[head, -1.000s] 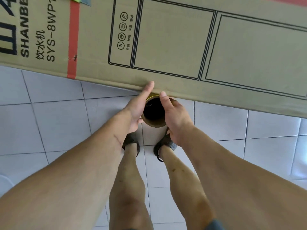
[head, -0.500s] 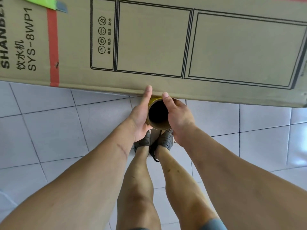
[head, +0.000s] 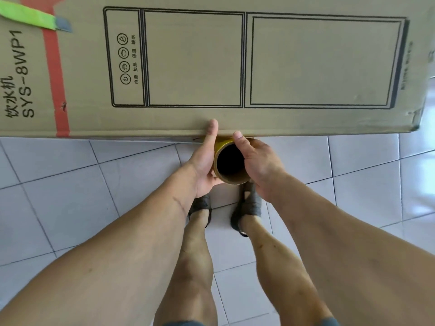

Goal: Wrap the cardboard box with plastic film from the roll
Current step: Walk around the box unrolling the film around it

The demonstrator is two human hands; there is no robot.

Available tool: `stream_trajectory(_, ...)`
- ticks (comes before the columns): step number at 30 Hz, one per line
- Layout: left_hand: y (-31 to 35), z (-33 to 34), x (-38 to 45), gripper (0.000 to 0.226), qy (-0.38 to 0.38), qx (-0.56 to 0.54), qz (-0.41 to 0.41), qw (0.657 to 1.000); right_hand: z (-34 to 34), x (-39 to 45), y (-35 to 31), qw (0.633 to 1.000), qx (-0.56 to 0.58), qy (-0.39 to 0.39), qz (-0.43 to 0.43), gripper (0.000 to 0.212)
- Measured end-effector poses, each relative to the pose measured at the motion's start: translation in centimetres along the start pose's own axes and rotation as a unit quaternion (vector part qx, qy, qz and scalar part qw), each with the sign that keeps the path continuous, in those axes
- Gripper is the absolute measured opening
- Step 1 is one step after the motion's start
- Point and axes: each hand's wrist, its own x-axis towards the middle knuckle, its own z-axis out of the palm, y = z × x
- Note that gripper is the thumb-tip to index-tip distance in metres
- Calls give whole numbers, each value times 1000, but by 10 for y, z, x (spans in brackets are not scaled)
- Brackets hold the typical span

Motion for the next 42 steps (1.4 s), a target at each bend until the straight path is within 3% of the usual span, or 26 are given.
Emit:
stream_trajectory(5,3,13,3,126,72,61,32,995,-6,1,5,1000,22,-12,16,111)
stream_trajectory(7,4,14,5,117,89,54,44,994,-7,4,12,999,38,-23,15,127)
stream_trajectory(9,3,21,5,106,73,34,29,996,-14,4,13,999,30,-32,5,116)
stream_trajectory(12,-5,38,4,100,32,16,2,999,-34,7,14,999,9,-36,-14,74)
stream_trajectory(16,-15,62,5,124,63,-24,14,998,-58,10,10,998,2,-51,-22,52)
stream_trajectory(18,-18,62,12,136,120,-24,38,992,-60,9,10,998,27,-58,-15,58)
stream_trajectory(19,-18,63,15,128,120,-26,45,991,-61,7,8,998,42,-53,-9,62)
stream_trajectory(22,-13,74,13,107,53,-18,36,998,-73,8,1,999,30,-45,6,60)
stream_trajectory(27,-24,97,13,115,12,2,-5,1000,-96,14,-2,999,-35,-14,9,69)
stream_trajectory(29,-24,103,13,113,46,9,11,999,-101,13,2,999,-27,-22,17,75)
stream_trajectory(32,-20,101,20,93,99,-21,48,994,-104,10,5,998,2,-54,31,75)
stream_trajectory(35,-16,108,23,109,64,-20,36,997,-111,12,7,999,-2,-40,16,68)
stream_trajectory(38,-21,123,25,105,11,-29,9,999,-124,17,6,1000,-29,-10,-6,62)
stream_trajectory(40,-23,133,25,107,16,-8,11,1000,-134,19,5,1000,-19,-15,19,68)
stream_trajectory(42,-21,137,25,106,66,9,27,997,-140,16,4,998,-5,-40,46,65)
